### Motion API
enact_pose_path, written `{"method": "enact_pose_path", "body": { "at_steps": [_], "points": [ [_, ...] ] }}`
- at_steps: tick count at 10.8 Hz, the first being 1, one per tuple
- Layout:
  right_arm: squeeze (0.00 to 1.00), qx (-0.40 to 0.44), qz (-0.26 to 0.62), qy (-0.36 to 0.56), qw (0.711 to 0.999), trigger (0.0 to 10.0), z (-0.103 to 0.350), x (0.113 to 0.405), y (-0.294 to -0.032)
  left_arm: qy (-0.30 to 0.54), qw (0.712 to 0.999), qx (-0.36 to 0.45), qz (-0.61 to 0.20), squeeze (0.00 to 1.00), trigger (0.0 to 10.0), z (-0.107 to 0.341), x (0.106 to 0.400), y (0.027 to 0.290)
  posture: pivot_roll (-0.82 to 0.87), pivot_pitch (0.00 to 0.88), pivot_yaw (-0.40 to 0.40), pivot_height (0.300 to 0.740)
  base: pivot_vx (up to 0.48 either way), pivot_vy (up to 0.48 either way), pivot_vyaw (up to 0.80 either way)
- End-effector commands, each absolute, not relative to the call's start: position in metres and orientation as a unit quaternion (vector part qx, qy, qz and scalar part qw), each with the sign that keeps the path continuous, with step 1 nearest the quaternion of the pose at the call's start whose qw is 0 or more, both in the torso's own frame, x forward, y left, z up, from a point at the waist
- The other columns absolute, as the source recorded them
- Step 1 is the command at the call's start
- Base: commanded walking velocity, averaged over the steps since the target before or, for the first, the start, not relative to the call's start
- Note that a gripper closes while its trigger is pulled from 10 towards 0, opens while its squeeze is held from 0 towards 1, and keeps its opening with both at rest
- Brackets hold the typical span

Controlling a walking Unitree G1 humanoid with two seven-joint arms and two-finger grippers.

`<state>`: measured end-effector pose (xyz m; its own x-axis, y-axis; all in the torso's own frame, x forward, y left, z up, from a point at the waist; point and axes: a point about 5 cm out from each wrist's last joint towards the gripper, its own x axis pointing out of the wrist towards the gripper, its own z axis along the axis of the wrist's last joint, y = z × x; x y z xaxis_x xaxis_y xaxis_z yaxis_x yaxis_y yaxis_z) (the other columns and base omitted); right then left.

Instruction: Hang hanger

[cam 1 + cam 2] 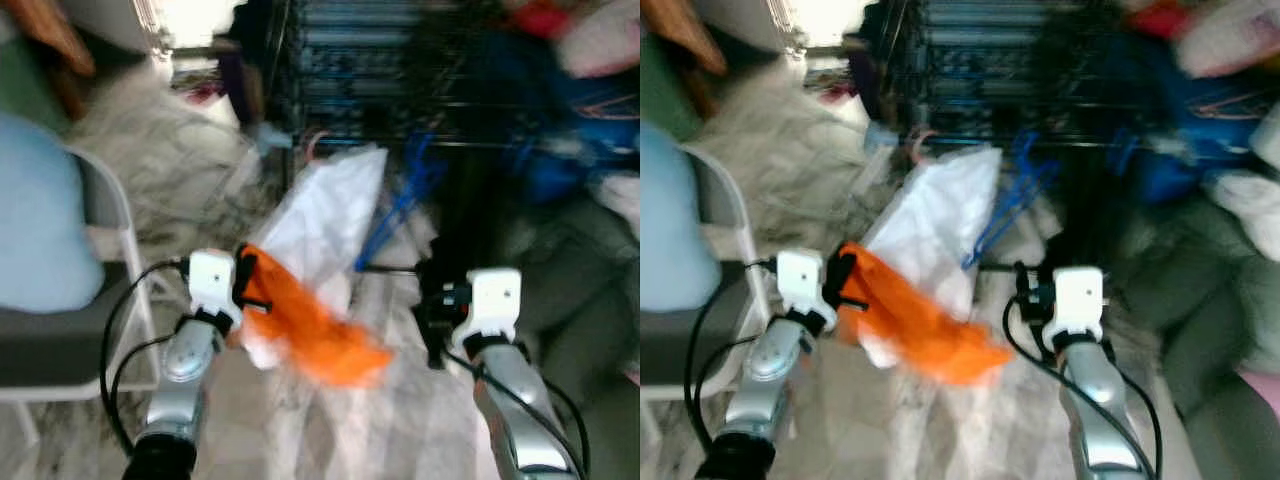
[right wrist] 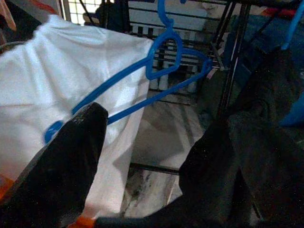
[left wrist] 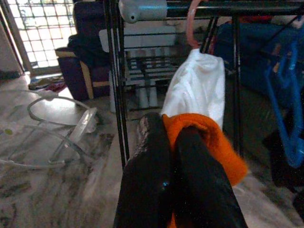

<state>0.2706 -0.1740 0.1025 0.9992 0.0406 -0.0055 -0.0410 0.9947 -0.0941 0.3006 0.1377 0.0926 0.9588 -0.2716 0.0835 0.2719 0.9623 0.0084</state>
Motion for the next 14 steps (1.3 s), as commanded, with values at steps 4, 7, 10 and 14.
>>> {"method": "enact_pose_path", "body": {
  "at_steps": [4, 7, 10, 14],
  "points": [
    [0.0, -0.049, 0.001, 0.004, 0.999, 10.0, 0.103, 0.269, -0.185, -0.051, 0.986, -0.007, -0.156, 0.0, 10.0, 0.098, 0.303, 0.126, -0.18, 0.072, 0.0, 0.74, 0.216, 0.0, 0.0],
    [0.0, -0.051, 0.02, -0.003, 0.999, 10.0, 0.108, 0.273, -0.18, -0.044, 0.987, -0.007, -0.156, 0.0, 10.0, 0.096, 0.303, 0.124, -0.18, 0.075, -0.004, 0.74, 0.0, 0.0, 0.0],
    [0.0, -0.025, 0.048, -0.014, 0.998, 10.0, 0.12, 0.286, -0.165, -0.039, 0.987, 0.001, -0.153, 0.0, 10.0, 0.095, 0.301, 0.127, -0.16, 0.09, 0.007, 0.74, 0.0, 0.0, 0.0],
    [0.0, 0.0, 0.125, 0.002, 0.992, 10.0, 0.125, 0.318, -0.123, -0.027, 0.986, 0.017, -0.162, 0.0, 10.0, 0.095, 0.296, 0.135, -0.12, 0.117, 0.034, 0.74, 0.0, 0.0, 0.0]
  ]
}}
